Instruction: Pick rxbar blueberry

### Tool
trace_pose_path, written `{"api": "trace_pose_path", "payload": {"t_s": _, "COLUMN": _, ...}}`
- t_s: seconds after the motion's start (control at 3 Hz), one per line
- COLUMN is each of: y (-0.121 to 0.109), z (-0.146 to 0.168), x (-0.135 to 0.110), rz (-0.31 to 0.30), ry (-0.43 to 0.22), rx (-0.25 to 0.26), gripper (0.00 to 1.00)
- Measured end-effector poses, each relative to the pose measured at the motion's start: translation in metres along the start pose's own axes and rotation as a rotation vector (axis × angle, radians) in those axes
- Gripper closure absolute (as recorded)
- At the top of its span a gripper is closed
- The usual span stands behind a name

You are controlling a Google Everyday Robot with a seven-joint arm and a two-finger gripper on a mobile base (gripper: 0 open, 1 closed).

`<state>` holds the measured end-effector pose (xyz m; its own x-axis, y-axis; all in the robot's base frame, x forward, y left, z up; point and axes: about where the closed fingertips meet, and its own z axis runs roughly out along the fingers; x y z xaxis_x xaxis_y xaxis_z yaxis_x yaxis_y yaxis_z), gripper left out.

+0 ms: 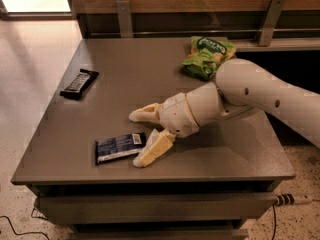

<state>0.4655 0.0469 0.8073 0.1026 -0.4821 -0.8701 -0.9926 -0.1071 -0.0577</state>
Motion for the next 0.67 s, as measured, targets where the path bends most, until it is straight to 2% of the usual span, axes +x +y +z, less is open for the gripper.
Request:
{"api": "trace_pose_path", "payload": {"t_s": 0.33, "y": -0.0002, "z": -0.0017, "x": -0.0032, "rz": 0.000, "ry": 0.000, "rx": 0.000, "gripper": 0.96}}
{"api": "trace_pose_path", "payload": {"t_s": 0.67, "y": -0.0004, "z": -0.0020, "x": -0.0054, "rz": -0.002, "ry": 0.002, "rx": -0.002, "gripper": 1.00}}
